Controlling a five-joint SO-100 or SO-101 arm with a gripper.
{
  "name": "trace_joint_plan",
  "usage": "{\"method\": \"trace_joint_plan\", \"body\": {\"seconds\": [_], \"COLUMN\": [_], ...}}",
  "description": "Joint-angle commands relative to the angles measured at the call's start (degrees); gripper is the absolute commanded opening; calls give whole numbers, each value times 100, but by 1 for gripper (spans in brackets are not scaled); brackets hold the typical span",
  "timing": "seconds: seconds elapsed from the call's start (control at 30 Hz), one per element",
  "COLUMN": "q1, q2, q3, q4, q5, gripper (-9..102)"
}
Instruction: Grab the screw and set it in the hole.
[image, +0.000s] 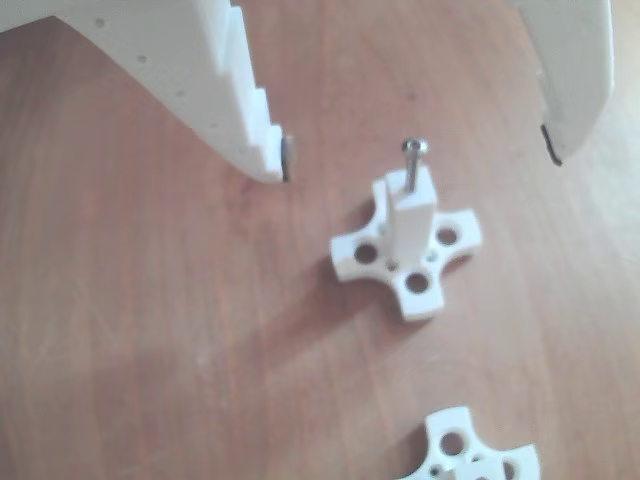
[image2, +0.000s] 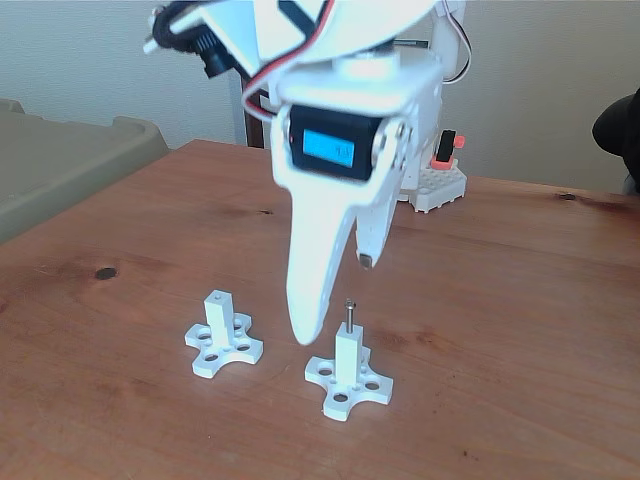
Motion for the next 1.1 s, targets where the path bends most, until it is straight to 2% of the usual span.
{"method": "trace_joint_plan", "body": {"seconds": [0.0,0.13,0.27,0.4,0.47,0.93,1.07], "q1": [70,176,369,536,650,729,773], "q2": [1020,1661,2549,3393,3894,6680,7198], "q3": [-9,211,483,923,1424,5036,5599], "q4": [44,97,202,220,88,-1099,-1195], "q5": [-18,-88,-264,-466,-624,-343,-264], "gripper": [35,33,26,10,-4,-4,-4]}}
